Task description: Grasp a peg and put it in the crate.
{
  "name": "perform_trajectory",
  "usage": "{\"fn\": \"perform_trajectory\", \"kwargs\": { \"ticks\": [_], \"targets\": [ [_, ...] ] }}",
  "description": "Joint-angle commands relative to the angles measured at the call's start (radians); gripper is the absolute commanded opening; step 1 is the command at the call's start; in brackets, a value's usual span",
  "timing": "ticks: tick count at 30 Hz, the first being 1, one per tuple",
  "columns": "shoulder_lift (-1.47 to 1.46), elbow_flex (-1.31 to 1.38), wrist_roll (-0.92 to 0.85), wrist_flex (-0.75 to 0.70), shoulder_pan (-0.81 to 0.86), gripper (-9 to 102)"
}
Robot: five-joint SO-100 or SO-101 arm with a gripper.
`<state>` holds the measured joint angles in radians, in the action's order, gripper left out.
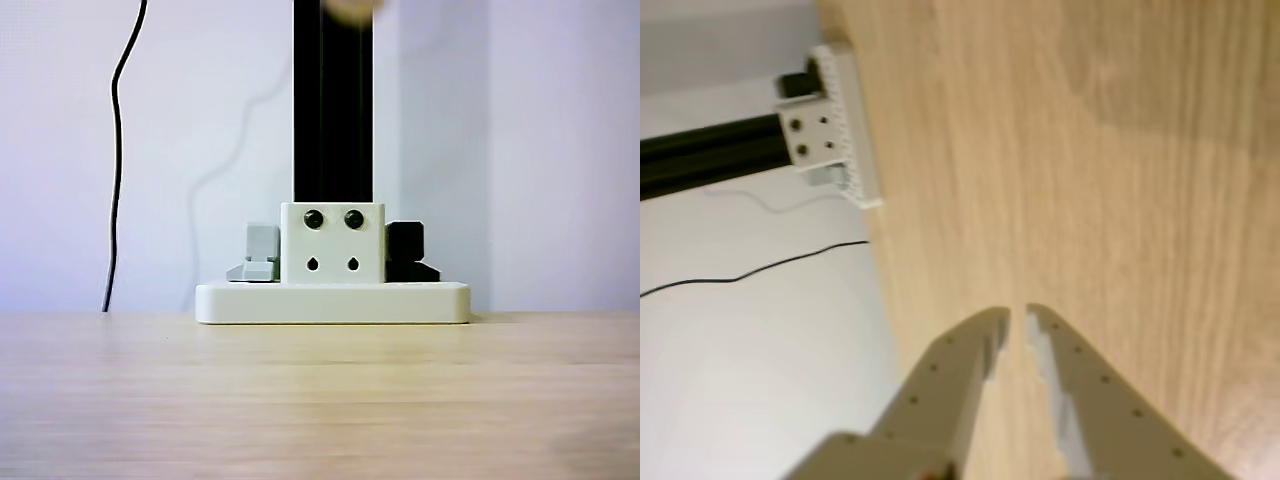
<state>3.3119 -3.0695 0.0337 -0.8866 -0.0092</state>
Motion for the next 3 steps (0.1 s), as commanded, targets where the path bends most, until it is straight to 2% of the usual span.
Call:
{"fn": "perform_trajectory", "kwargs": {
  "ticks": [1,3],
  "targets": [
    [0.023,0.009,0.009,-0.023,-0.003,-1],
    [0.023,0.009,0.006,-0.025,-0.003,-1]
  ]
}}
